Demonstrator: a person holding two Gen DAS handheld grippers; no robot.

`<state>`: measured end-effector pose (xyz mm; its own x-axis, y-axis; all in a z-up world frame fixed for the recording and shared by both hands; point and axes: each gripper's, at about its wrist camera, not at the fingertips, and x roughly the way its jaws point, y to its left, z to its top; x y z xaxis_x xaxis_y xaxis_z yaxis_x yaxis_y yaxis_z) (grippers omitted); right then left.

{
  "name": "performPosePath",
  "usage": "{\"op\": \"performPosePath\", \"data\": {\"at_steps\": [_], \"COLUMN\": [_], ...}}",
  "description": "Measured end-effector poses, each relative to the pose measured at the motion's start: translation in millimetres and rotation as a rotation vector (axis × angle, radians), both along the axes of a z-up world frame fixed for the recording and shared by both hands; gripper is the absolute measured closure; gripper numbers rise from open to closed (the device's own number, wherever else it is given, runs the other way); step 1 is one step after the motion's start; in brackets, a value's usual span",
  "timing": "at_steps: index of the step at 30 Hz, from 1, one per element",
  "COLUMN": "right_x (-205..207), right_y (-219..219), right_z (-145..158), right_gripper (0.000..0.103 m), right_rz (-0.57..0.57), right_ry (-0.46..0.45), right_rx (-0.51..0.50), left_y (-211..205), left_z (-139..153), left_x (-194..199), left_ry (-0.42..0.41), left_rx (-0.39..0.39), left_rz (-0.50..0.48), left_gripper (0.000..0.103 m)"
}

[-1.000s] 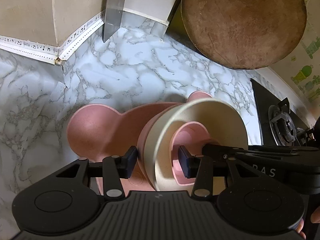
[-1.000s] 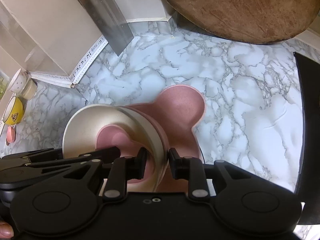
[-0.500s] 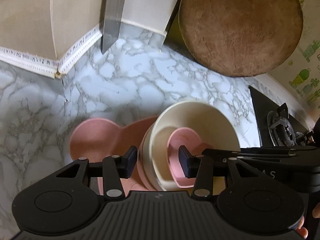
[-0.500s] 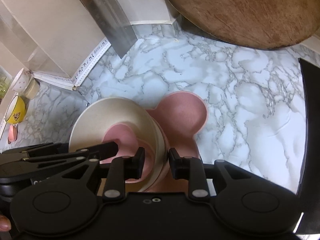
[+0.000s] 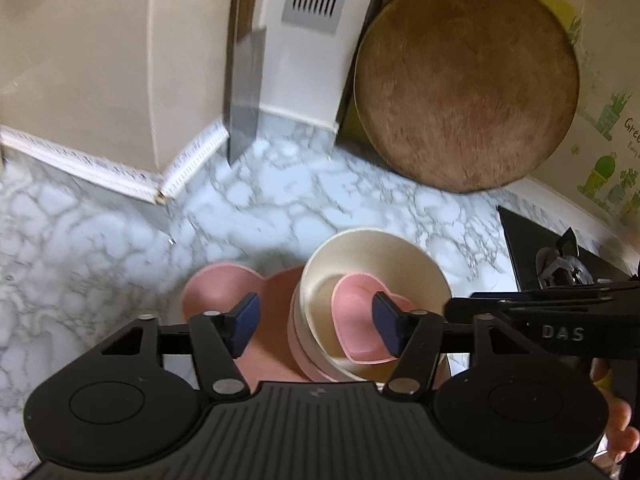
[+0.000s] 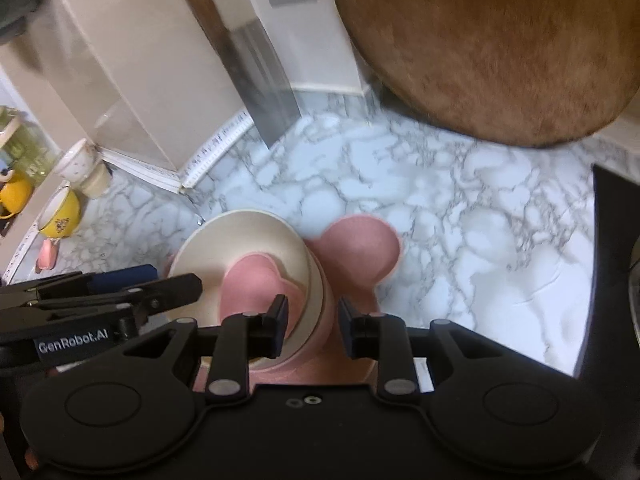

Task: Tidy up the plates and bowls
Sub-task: 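Lower the stacked bowls onto the bear plate with both grippers, then open both grippers and release the bowl stack on the bear plate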

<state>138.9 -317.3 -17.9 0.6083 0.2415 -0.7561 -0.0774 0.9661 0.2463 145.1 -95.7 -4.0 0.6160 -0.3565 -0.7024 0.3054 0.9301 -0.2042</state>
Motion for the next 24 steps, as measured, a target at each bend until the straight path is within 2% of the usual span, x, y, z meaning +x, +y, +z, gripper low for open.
{"op": "performPosePath", "data": {"at_steps": [6, 8, 9, 10, 12, 14, 22, 24], "right_x": [-34.8, -46.9, -52.9, -58.9, -70.5, -83.2, -110.1, -115.3], "right_y": [-4.7, -3.5, -2.4, -1.2, 2.6, 5.7, 26.0, 30.5], "right_z": [17.1, 20.8, 22.0, 22.8, 24.4, 27.0, 31.1, 30.3], "right_gripper": [0.075, 0.072, 0.071, 0.066, 0.047, 0.019, 0.004, 0.003], "right_rz": [0.017, 0.018, 0.018, 0.016, 0.002, -0.013, -0.056, -0.066], "right_ry": [-0.102, -0.131, -0.147, -0.164, -0.191, -0.241, -0.306, -0.317], "right_rx": [-0.014, -0.013, -0.014, -0.013, -0.017, -0.011, -0.036, -0.039], "left_y": [6.5, 7.2, 7.4, 7.5, 8.2, 10.1, 35.1, 43.1], "left_z": [18.2, 21.5, 22.3, 22.6, 23.5, 23.8, 23.8, 23.5], "left_x": [-30.2, -38.6, -42.4, -45.5, -52.6, -59.5, -79.4, -81.2], "left_ry": [-0.119, -0.142, -0.154, -0.163, -0.181, -0.191, -0.211, -0.205], "left_rx": [0.008, 0.008, 0.007, 0.009, 0.013, 0.012, -0.028, -0.044], "left_rz": [0.005, -0.008, -0.018, -0.028, -0.052, -0.068, -0.088, -0.082], "left_gripper": [0.036, 0.028, 0.028, 0.028, 0.028, 0.027, 0.022, 0.015]}}
